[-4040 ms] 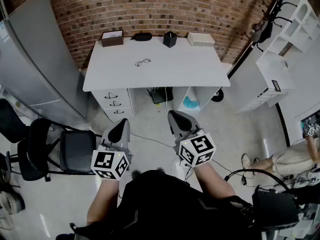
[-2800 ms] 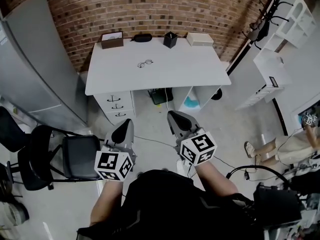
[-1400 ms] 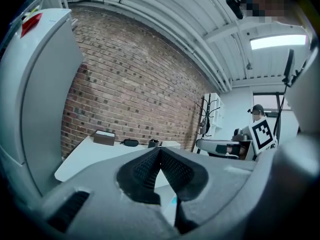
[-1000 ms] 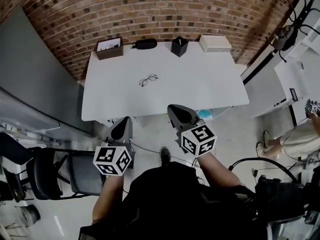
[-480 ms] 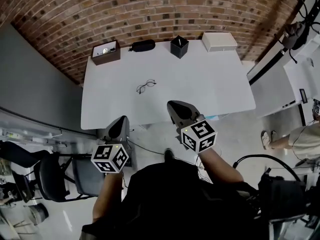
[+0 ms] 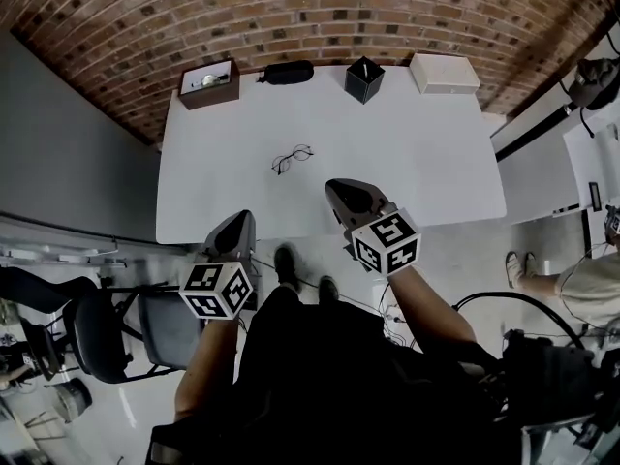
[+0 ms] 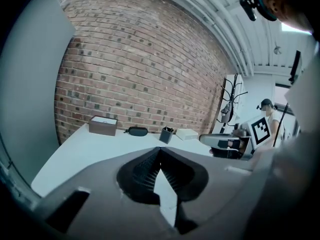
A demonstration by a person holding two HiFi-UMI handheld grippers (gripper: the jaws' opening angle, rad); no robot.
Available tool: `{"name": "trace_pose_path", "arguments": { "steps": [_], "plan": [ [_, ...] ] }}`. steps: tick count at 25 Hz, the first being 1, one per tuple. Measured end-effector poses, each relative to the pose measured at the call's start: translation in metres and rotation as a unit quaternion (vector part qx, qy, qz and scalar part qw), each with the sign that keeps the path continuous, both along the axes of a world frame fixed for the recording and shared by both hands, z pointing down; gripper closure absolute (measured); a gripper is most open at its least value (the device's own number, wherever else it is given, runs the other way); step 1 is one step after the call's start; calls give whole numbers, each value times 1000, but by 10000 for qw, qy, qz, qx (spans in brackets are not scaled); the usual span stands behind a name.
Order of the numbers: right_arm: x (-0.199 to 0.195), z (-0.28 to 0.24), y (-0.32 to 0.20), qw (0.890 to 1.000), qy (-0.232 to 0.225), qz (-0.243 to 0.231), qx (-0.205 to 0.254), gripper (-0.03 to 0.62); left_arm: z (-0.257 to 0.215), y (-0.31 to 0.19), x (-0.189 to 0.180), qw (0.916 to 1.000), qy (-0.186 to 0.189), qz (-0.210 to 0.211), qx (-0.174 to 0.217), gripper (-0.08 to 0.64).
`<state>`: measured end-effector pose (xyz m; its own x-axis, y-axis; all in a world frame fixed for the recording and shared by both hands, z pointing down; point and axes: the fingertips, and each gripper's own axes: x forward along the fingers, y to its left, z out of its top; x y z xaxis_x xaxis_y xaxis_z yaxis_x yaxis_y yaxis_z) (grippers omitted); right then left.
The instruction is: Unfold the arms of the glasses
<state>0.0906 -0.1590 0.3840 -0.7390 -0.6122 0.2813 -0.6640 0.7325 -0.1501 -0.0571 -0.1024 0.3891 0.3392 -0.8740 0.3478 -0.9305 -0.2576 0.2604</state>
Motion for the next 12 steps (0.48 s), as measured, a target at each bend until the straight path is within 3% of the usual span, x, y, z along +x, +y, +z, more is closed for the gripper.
{"name": "trace_pose_path", "arguments": {
  "steps": [4,12],
  "plan": [
    [-17,14,-19,9995,288,-96,-43,583,20,-25,-6,9994,-223,246,-133,552],
    [-39,52,-66,9961,784,-177,-360,583,66,-82,-14,9962,287,293,-766,553]
  ]
}}
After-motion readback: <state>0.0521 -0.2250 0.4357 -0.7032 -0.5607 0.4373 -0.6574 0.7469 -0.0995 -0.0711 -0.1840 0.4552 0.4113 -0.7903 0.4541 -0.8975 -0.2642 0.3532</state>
